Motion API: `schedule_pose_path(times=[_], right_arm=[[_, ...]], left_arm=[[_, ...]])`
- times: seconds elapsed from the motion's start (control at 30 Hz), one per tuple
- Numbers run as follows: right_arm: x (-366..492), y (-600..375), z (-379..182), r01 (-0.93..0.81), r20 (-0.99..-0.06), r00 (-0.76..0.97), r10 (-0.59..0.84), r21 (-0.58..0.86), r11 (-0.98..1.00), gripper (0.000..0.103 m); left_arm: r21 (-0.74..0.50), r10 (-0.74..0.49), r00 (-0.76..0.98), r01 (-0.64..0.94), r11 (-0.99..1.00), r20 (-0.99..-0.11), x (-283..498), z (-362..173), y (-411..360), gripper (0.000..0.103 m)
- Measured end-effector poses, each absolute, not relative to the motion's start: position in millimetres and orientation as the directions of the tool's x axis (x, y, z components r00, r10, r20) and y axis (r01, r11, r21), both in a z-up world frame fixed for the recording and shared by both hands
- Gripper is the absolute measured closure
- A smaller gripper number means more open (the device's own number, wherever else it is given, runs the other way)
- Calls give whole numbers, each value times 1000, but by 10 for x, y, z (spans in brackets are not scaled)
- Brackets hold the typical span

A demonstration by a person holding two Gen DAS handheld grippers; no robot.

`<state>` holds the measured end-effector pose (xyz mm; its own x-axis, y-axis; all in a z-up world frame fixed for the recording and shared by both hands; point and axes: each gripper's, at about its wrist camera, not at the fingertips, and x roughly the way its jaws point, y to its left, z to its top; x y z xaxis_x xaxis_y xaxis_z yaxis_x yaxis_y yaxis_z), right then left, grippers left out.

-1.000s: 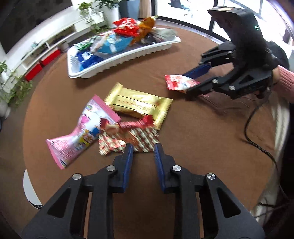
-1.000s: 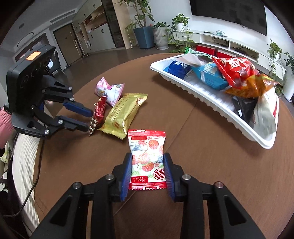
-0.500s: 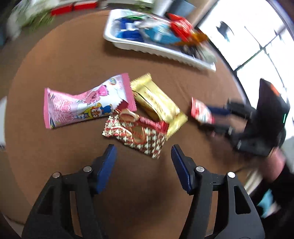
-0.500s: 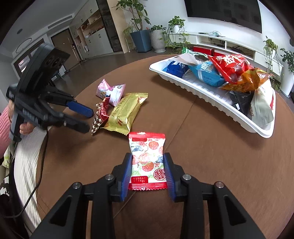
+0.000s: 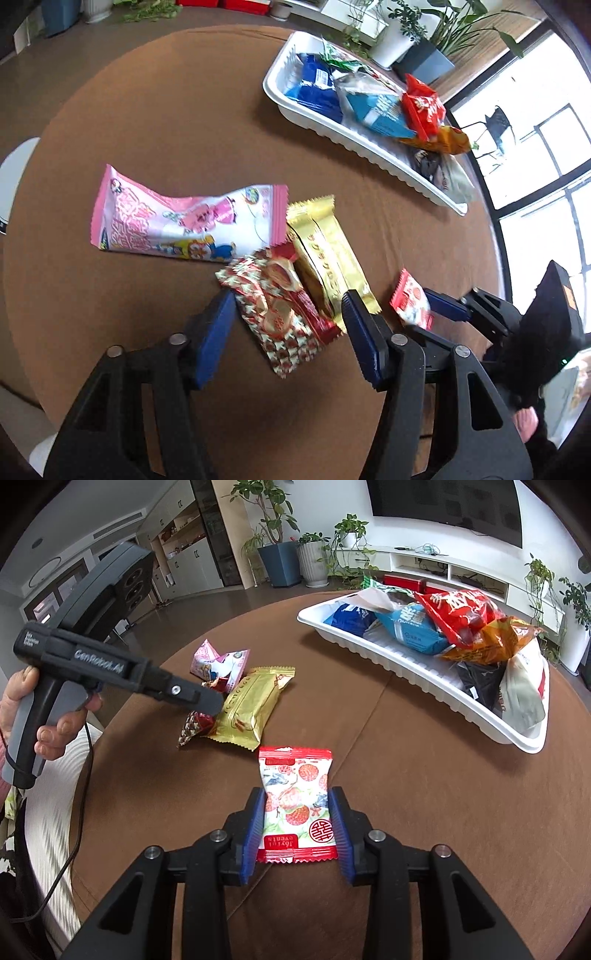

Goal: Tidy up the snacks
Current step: 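Grasp the brown checkered wafer with left tool while right tool holds red-white packet, then carry checkered wafer and red-white packet into the tray and open both tools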

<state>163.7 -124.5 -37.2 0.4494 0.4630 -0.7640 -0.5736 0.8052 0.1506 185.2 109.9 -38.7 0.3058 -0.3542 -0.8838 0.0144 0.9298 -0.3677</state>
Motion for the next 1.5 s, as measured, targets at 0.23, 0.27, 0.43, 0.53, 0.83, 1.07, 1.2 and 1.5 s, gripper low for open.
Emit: schedule_pose_path(times=[0.23, 0.27, 0.43, 0.53, 0.83, 1.07, 1.2, 1.5], right_arm=[[1627, -1158, -386, -585, -773, 468, 429, 93, 806, 64], [1621, -1142, -389, -589, -775, 470, 423, 81, 804, 64], [1574, -1081, -403, -595, -779, 484, 397, 40, 803, 68], [1617, -1155, -392, -585, -774, 454, 441, 115, 803, 69], [1719, -1383, -364, -512, -705, 378, 600, 381, 770, 69], [1822, -1526, -254, -455, -639, 383, 667, 498, 739, 69], [1955, -1615, -88, -430, -609, 429, 667, 512, 743, 69], [2515, -1784, 405, -383, -548, 545, 634, 511, 770, 69]], left_arm=[[-253, -259, 343, 62, 965, -903, 1809, -406, 1058, 77], [-240, -250, 350, 73, 968, -903, 1787, -410, 1060, 77], [-243, -259, 355, 89, 966, -898, 1729, -418, 1068, 83], [-268, -281, 356, 85, 960, -891, 1690, -411, 1103, 84], [-322, -333, 377, 95, 942, -864, 1524, -231, 1201, 85], [-359, -379, 389, 124, 925, -840, 1585, -35, 1173, 85], [-363, -395, 401, 157, 919, -827, 1740, 110, 1078, 85], [-361, -418, 440, 211, 908, -795, 2447, 506, 798, 85]])
